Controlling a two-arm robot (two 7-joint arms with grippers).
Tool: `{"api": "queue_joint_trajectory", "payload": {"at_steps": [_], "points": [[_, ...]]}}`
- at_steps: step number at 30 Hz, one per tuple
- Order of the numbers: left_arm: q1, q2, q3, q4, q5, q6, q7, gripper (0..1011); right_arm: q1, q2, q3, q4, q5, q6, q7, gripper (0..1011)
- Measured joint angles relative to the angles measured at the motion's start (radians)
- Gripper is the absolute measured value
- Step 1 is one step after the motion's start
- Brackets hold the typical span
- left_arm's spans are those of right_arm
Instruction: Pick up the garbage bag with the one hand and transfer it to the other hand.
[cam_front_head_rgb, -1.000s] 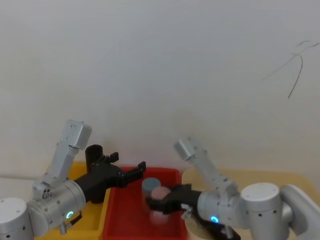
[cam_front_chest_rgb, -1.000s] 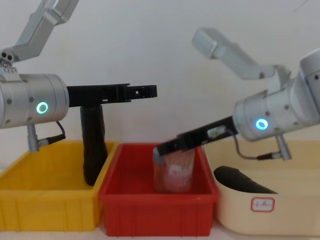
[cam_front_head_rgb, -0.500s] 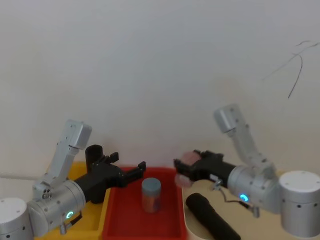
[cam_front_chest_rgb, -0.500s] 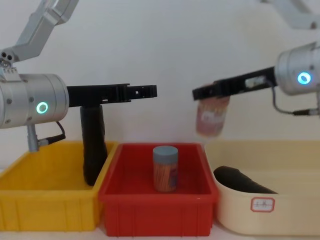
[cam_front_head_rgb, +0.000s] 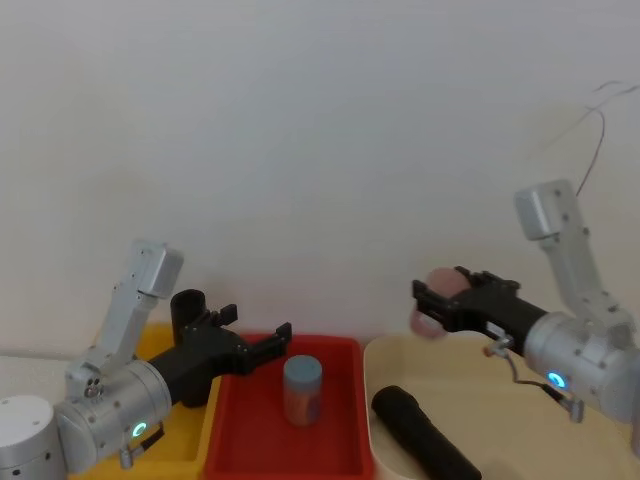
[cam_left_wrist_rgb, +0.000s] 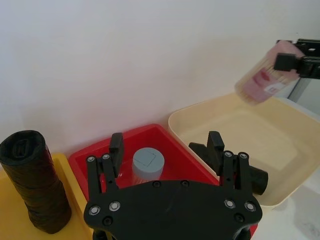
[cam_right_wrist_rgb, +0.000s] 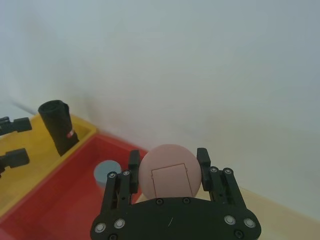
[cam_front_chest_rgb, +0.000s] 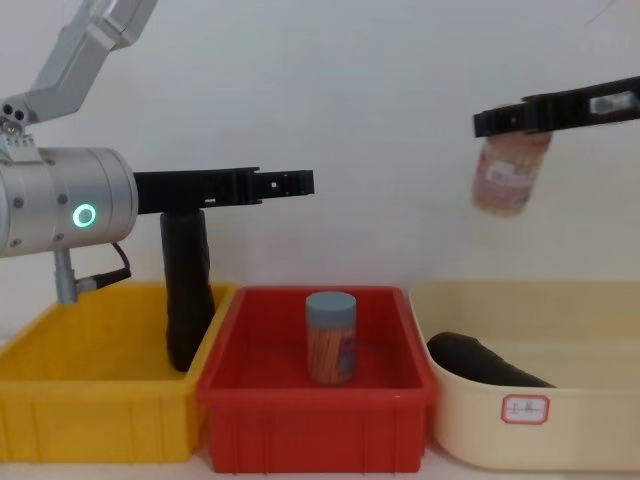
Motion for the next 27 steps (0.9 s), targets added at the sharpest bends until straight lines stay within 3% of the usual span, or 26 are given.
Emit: {"api": "queue_joint_trajectory", "payload": {"at_steps": [11, 18, 27], "points": [[0.000, 0.000, 0.000, 0.000, 0.000, 0.000, 0.000, 1002, -0.073, 0.041, 0.048, -0.060, 0.023, 0.022, -0.003, 665], [0.000, 0.000, 0.000, 0.000, 0.000, 0.000, 0.000, 1001, -0.096, 0.057, 0.046, -0.056, 0.035, 0.027, 0.016, 665], [0.000, 0.000, 0.000, 0.000, 0.000, 0.000, 0.000, 1001, -0.095, 0.068, 0.031, 0.000, 0.035, 0.003, 0.031, 665]]}}
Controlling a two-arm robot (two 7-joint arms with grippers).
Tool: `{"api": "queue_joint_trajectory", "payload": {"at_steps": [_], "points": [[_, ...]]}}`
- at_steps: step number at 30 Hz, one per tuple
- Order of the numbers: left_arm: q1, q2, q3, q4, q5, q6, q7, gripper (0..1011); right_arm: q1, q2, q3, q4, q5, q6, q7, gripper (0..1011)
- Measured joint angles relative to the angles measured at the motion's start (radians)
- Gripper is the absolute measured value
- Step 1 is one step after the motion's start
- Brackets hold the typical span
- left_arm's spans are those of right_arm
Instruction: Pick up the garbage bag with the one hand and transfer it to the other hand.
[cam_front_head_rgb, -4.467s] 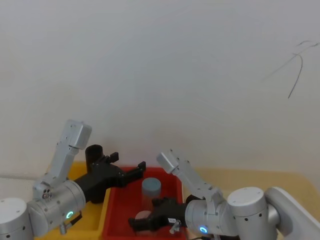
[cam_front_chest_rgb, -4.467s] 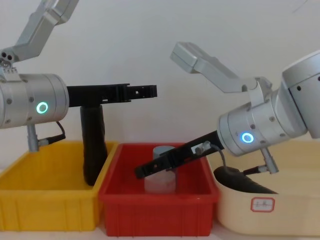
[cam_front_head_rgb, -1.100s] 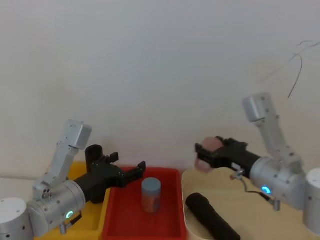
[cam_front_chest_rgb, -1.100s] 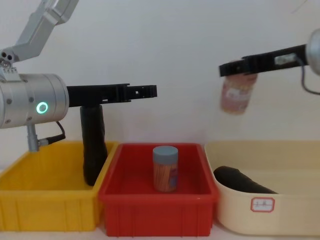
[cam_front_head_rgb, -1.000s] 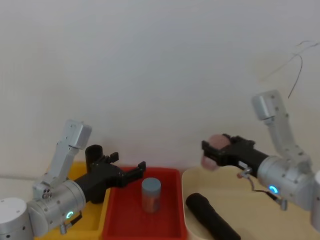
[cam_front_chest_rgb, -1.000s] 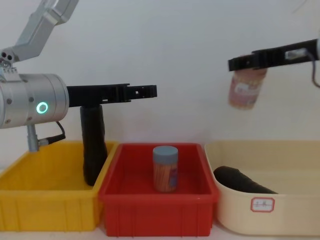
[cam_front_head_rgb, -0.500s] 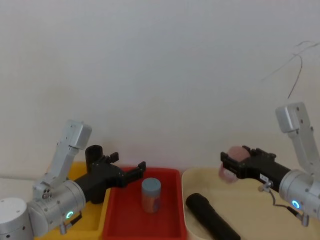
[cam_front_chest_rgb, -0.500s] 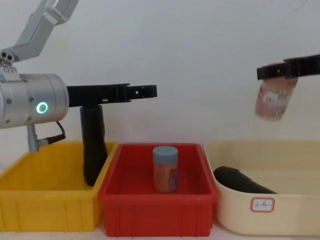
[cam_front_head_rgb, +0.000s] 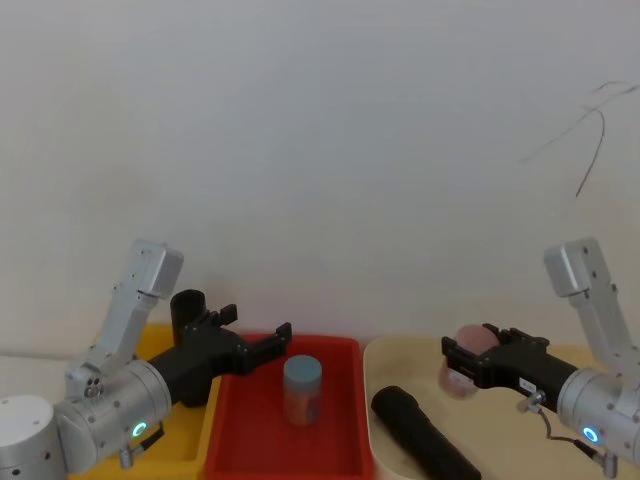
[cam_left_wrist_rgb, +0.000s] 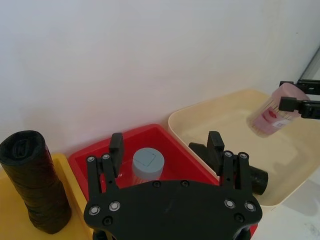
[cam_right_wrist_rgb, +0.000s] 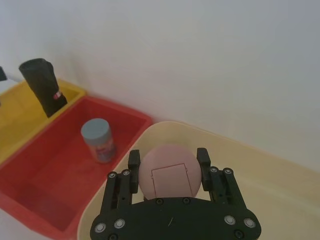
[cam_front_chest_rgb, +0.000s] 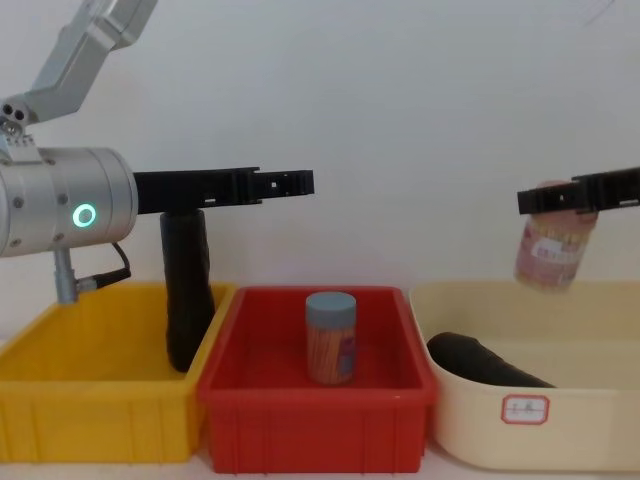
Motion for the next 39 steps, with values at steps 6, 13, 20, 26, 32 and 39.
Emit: {"api": "queue_joint_trajectory", "payload": {"at_steps": [6, 13, 20, 26, 32, 39], "points": [[0.000, 0.000, 0.000, 0.000, 0.000, 0.000, 0.000, 1002, 0.008, 0.003, -0.005, 0.040, -0.009, -0.033, 0.000, 665], [0.000, 0.000, 0.000, 0.000, 0.000, 0.000, 0.000, 1002, 0.015, 0.006, -0.006, 0.074, -0.020, -0.067, 0.002, 680], [0.000, 0.000, 0.000, 0.000, 0.000, 0.000, 0.000, 1002, 0.019, 0.007, -0.007, 0.095, -0.026, -0.086, 0.005, 881], [0.000, 0.000, 0.000, 0.000, 0.000, 0.000, 0.000, 1001, 0.021, 0.007, -0.007, 0.104, -0.029, -0.096, 0.006, 1001], [0.000, -0.001, 0.000, 0.001, 0.000, 0.000, -0.001, 1002, 0.017, 0.008, -0.006, 0.099, -0.031, -0.104, 0.006, 1001], [-0.011, -0.010, 0.006, 0.016, 0.002, 0.000, -0.019, 1002, -0.008, 0.007, 0.002, 0.065, -0.035, -0.146, 0.003, 1001]]}}
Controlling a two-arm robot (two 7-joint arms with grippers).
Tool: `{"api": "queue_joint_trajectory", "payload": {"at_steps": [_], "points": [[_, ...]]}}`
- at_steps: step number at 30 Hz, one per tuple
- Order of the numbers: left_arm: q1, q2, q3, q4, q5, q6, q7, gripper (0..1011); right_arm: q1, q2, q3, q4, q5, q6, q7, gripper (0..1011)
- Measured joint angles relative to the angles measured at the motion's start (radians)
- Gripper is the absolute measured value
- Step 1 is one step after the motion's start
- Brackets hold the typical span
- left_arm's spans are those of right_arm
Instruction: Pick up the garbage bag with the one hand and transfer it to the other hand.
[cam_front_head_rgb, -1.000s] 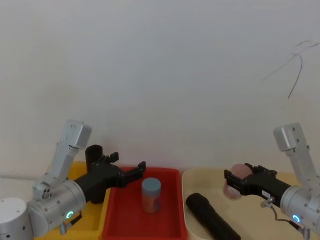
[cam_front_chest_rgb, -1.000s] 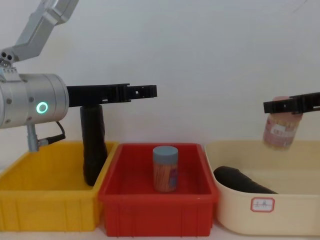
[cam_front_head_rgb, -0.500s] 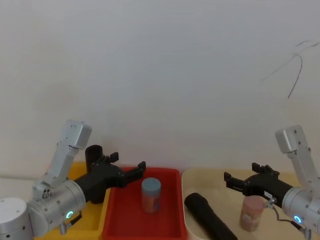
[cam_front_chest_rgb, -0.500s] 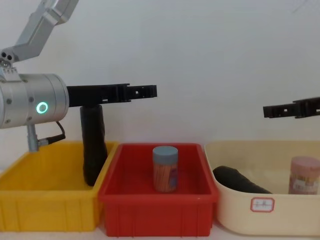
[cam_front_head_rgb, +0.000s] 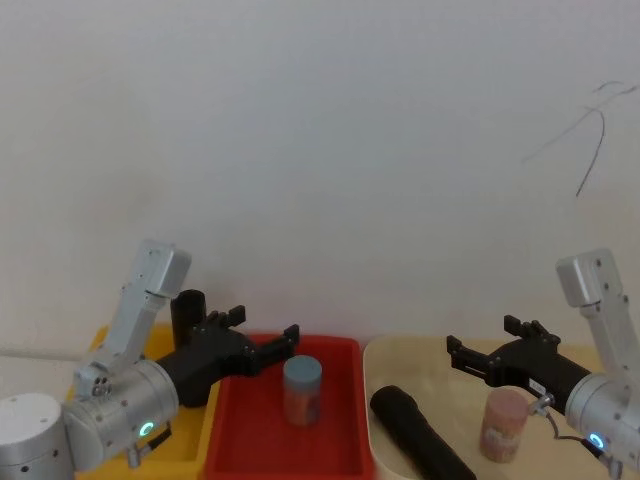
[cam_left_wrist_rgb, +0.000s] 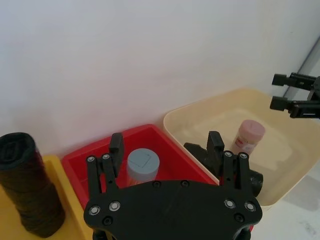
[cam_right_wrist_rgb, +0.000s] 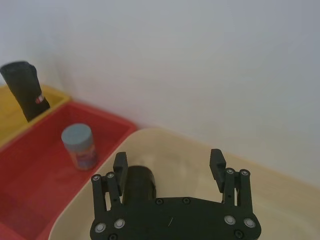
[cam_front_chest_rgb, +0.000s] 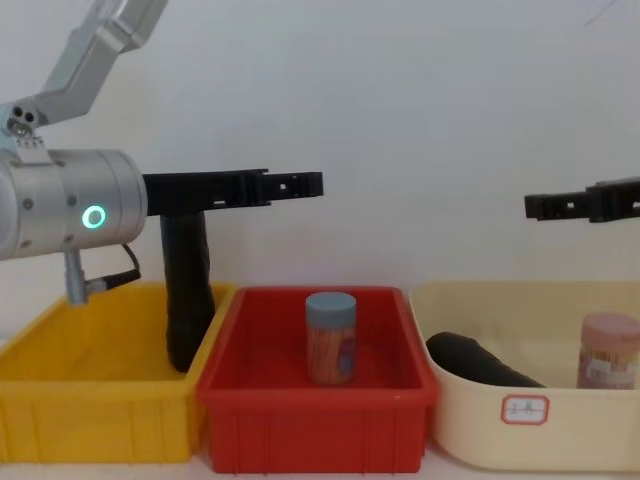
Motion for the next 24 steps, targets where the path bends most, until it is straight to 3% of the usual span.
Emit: {"api": "queue_joint_trajectory", "payload": {"at_steps": [15, 24], "points": [[-0.031, -0.037, 0.021, 0.046, 0.006, 0.000, -0.037, 1002, -0.120, -0.026, 0.037, -0.128, 0.001, -0.172, -0.024, 1001], [-0.038, -0.047, 0.025, 0.057, 0.008, 0.002, -0.046, 1002, -0.178, -0.038, 0.049, -0.194, 0.011, -0.238, -0.032, 1001]]}}
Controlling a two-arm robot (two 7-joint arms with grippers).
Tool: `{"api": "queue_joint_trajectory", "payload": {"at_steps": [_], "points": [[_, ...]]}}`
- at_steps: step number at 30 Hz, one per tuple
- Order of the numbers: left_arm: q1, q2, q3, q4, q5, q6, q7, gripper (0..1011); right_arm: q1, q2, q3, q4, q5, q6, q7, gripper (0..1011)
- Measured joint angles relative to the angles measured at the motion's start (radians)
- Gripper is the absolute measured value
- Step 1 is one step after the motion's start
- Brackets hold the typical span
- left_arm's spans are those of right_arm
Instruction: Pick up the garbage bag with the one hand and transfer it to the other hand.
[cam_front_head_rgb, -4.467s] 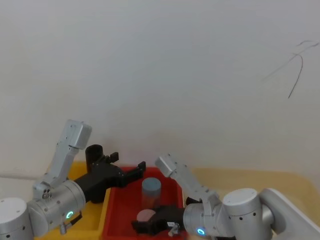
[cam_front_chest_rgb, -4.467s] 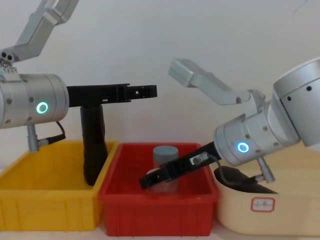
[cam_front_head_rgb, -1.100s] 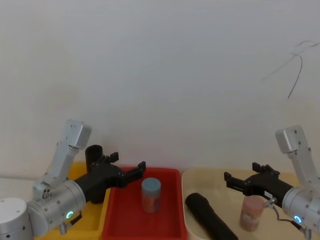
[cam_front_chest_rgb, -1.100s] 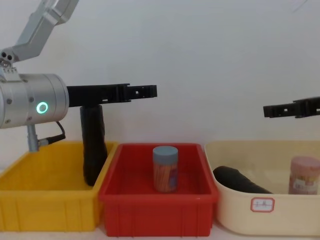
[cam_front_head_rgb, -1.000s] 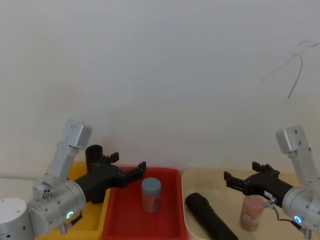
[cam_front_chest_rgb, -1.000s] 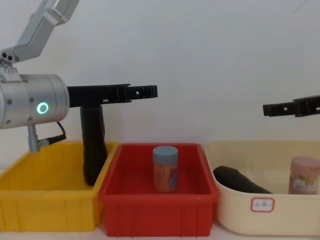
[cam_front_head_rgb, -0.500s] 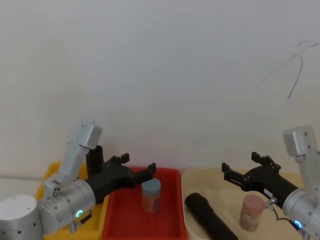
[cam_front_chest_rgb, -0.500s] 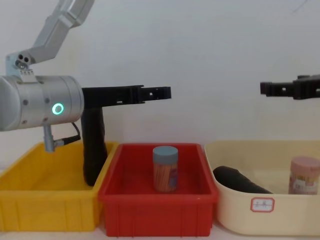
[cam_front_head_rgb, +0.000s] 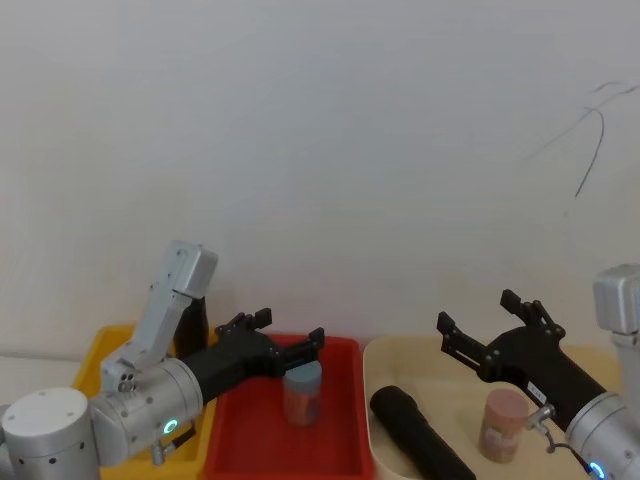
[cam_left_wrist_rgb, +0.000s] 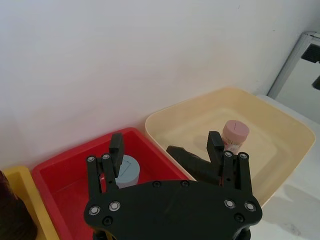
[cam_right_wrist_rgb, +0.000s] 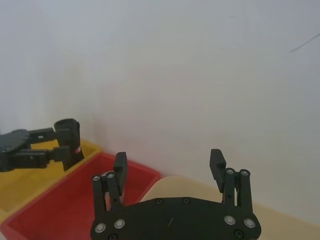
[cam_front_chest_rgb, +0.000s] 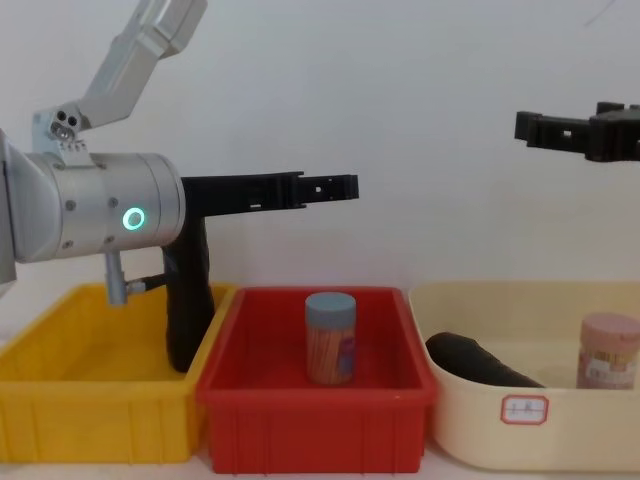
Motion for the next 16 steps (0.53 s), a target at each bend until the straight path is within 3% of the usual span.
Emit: {"api": "queue_joint_trajectory", "payload": {"at_steps": [16], "points": [[-0.005, -0.007, 0.003, 0.007, 0.001, 0.002, -0.006, 1002, -0.038, -0.008, 0.007, -0.042, 0.007, -0.043, -0.005, 1001]]}}
